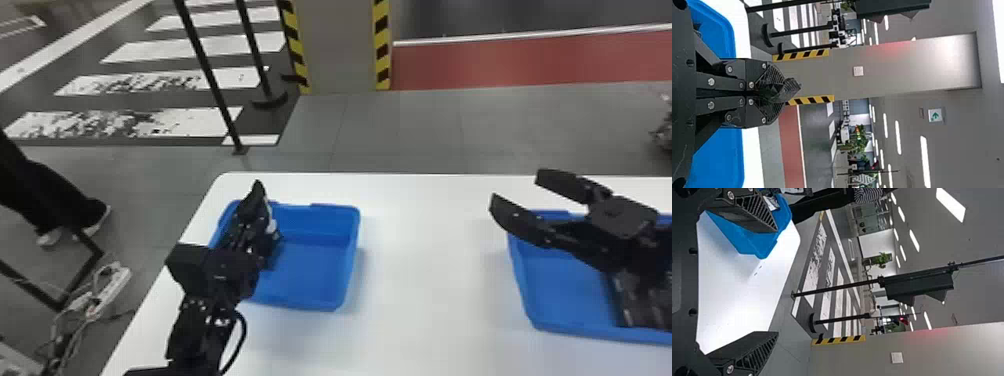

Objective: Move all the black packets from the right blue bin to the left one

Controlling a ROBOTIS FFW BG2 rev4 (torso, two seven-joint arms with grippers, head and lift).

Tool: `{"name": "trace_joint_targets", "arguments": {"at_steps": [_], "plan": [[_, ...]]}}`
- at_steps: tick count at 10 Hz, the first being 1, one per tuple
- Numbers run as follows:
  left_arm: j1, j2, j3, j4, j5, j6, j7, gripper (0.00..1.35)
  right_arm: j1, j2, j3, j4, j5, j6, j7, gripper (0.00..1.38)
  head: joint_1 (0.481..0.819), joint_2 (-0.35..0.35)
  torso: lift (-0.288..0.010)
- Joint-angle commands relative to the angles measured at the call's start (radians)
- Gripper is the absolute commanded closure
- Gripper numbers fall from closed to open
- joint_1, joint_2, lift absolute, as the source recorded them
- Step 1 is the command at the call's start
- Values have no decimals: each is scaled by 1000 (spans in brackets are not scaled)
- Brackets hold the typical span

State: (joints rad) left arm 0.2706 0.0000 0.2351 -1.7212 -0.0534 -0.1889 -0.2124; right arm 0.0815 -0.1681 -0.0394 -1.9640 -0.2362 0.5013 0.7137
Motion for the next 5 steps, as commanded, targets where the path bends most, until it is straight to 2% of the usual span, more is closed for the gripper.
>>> {"name": "trace_joint_targets", "arguments": {"at_steps": [1,2,3,5], "plan": [[-6,-3,-3,9,-13,-8,10,1217,26,1,-16,-15,1,-1,-17,104,695,211,-110],[-8,-3,-7,14,9,24,8,1010,26,-2,-20,-20,3,24,-19,104,695,201,-110],[-8,-3,-25,17,52,32,4,660,22,-10,-20,-40,28,41,-20,104,695,196,-110],[-25,-3,-59,41,145,-10,-27,231,46,-13,-31,-84,47,41,-65,104,695,176,-110]]}}
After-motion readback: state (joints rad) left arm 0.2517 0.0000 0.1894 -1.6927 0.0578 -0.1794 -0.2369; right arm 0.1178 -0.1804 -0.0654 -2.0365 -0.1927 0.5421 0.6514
